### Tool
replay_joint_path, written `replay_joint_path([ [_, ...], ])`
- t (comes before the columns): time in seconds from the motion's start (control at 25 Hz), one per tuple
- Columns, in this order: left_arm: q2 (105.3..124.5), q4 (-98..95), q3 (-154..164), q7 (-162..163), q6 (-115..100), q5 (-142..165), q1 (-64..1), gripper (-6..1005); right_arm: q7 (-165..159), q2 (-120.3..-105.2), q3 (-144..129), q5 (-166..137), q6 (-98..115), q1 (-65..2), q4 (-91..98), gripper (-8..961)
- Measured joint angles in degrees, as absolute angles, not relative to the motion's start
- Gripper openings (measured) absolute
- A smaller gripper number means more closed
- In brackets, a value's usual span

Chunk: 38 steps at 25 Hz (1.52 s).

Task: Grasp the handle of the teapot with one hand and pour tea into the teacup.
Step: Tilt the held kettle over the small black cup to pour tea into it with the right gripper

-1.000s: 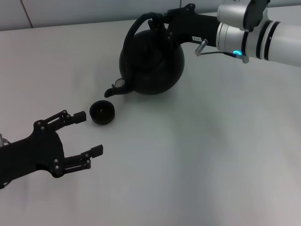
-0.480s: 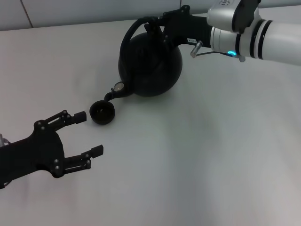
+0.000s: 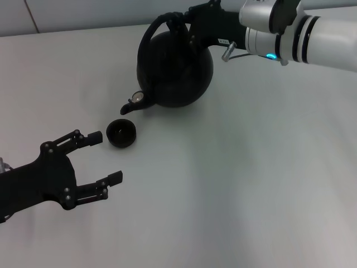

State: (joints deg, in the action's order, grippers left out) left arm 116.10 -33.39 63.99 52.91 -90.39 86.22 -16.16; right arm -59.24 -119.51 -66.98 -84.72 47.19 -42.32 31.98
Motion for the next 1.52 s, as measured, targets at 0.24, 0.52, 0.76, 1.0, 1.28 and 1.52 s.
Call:
replay_joint_path([
  [0.24, 116.10, -33.4, 64.0, 52.9, -90.4, 86.2, -16.2, 860, -59.2, -119.51, -68.0, -84.9, 47.1, -42.9, 32.2, 133],
  [0.52, 116.10, -33.4, 64.0, 52.8, -90.2, 86.2, -16.2, 860, -59.2, -119.46, -69.0, -85.0, 46.9, -43.3, 32.4, 132],
  [0.76, 116.10, -33.4, 64.0, 52.8, -90.2, 86.2, -16.2, 860, -59.2, -119.48, -73.4, -84.9, 43.3, -43.3, 33.3, 133],
  [1.0, 116.10, -33.4, 64.0, 52.7, -90.1, 86.2, -16.3, 860, -59.2, -119.55, -73.7, -84.8, 42.9, -43.3, 33.5, 132],
  [1.28, 116.10, -33.4, 64.1, 52.7, -90.0, 86.2, -16.4, 860, -59.2, -119.52, -75.0, -85.0, 42.8, -43.1, 34.5, 133],
  [1.52, 116.10, -33.4, 64.0, 52.7, -90.0, 86.2, -16.4, 860, -59.2, -119.54, -75.3, -85.0, 42.8, -42.9, 35.2, 133],
])
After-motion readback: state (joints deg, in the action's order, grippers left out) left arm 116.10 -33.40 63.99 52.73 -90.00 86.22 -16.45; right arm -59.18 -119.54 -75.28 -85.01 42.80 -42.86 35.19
